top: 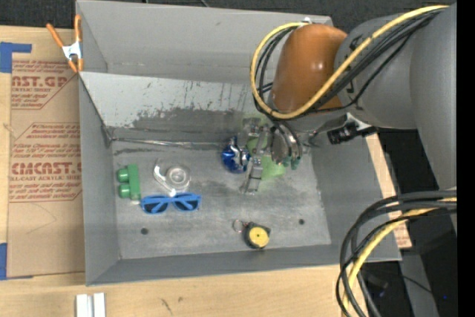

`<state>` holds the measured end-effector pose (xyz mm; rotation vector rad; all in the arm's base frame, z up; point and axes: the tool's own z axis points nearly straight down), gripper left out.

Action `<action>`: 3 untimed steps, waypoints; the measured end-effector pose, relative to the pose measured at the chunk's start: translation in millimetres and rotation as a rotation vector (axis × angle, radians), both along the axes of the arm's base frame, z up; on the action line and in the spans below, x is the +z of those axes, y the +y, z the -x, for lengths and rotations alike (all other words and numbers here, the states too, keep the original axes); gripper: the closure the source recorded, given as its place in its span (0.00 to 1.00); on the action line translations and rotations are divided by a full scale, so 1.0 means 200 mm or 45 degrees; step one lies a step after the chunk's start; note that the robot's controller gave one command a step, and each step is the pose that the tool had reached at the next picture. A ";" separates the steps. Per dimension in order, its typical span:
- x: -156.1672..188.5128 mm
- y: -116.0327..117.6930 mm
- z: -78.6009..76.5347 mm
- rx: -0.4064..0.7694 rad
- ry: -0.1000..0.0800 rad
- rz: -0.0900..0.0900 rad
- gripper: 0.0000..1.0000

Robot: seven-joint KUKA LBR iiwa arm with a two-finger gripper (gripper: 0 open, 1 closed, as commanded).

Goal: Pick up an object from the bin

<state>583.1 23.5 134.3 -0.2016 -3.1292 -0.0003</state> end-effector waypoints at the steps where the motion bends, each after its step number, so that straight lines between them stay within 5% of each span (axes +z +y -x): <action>1: -0.30 -0.08 0.04 -0.204 -0.027 -0.004 0.00; 2: -0.32 -0.09 0.06 -0.204 -0.011 -0.001 1.00; 3: -0.32 -0.09 0.06 -0.204 -0.009 0.000 0.00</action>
Offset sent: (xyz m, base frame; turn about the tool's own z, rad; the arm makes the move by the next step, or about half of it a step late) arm -0.0130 -0.0191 -0.0641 0.1624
